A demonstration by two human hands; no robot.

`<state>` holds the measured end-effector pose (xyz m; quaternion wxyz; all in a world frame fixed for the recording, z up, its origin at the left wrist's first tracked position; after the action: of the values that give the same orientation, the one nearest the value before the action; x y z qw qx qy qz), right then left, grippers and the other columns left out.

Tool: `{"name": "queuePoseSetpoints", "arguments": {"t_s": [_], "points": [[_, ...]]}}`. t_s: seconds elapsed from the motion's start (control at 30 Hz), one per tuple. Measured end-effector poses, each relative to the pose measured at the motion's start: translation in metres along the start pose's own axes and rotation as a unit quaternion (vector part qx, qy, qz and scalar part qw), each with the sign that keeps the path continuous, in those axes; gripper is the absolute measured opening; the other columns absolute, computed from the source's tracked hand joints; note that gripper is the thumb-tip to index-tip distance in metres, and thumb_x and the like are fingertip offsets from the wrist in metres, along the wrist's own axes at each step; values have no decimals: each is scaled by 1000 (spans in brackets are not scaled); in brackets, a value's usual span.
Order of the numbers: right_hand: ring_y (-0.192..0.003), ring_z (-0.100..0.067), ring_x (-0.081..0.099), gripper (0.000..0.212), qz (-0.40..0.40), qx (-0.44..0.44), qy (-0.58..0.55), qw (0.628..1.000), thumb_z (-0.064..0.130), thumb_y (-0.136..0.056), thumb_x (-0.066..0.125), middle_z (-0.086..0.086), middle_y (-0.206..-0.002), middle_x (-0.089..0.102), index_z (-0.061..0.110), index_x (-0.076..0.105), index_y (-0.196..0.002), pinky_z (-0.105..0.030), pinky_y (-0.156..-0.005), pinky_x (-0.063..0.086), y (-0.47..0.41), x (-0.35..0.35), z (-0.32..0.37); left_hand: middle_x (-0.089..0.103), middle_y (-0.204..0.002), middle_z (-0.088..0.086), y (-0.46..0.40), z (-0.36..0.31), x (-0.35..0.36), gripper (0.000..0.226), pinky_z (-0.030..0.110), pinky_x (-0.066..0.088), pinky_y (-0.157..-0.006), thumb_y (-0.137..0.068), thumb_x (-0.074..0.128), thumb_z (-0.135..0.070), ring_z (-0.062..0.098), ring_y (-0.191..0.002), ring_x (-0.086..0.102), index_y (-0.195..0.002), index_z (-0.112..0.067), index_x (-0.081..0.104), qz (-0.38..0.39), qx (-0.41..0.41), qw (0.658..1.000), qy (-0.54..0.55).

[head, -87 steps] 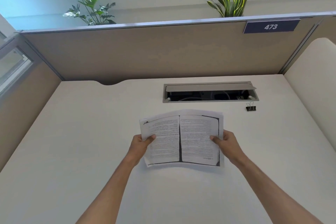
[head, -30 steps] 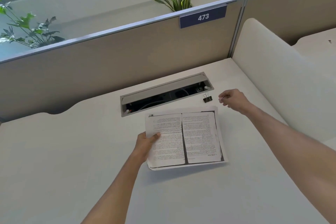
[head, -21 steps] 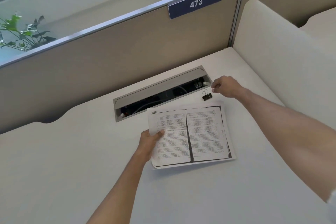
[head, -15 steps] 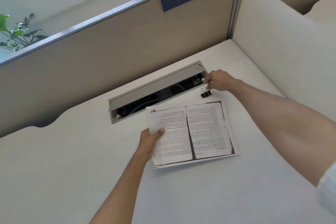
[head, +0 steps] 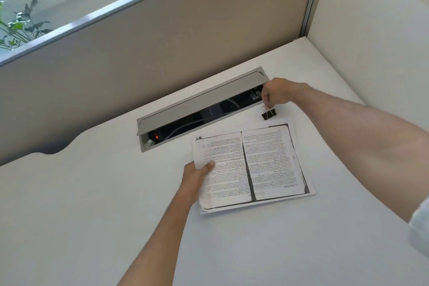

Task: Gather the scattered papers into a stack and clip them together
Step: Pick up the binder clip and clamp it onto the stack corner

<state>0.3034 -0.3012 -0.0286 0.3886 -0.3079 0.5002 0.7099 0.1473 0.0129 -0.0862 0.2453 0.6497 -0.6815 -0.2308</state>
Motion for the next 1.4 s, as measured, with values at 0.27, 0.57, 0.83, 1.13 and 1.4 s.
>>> {"name": "queuePoseSetpoints", "arguments": {"t_s": [0.27,0.57,0.83,1.13,1.4], "points": [[-92,-29,65,20,8,12,-36,999,22,-77,79,-10,-93,72,5,72,-86,-37,-81,51,3,5,-2,75,-107,14,-3,2,-1,29,48,57,-87,-83,73,-7,33,-98,72,-111,-3,69,5,-4,1000,9],[-80,-25,68,20,33,28,-82,996,24,-78,78,-9,-82,73,11,65,-72,-29,-64,49,8,2,2,76,-106,14,4,4,-6,29,46,59,-84,-83,73,-8,32,-96,73,-111,-2,69,2,-5,1000,16],[-87,-25,68,17,-10,-27,-140,990,15,-75,81,-1,-84,71,17,69,-88,-35,-78,55,17,-11,36,77,-104,12,21,0,-20,27,43,59,-82,-83,73,-8,31,-95,73,-109,-4,69,-14,14,1000,21],[-85,-18,70,14,-68,-132,-416,897,19,-70,83,2,-84,77,26,77,-80,-23,-73,56,74,-9,122,76,-104,12,71,-16,-66,27,38,61,-71,-82,74,-12,32,-94,74,-108,-5,70,-32,68,996,47],[-82,-17,71,33,27,-231,-715,659,15,-66,88,-7,-89,73,8,75,-95,-26,-81,59,154,29,213,75,-107,17,136,-14,-117,37,48,60,-76,-76,76,-15,38,-96,72,-110,-2,69,-64,115,987,90]]}}
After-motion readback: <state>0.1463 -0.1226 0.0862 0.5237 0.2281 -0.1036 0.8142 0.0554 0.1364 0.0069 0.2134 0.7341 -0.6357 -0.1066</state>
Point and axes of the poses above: each hand's wrist, its own y-axis away from the middle knuckle, its own x-axis out of the palm, z = x × y, the point moved 3 cm from there along -y, towards the middle knuckle
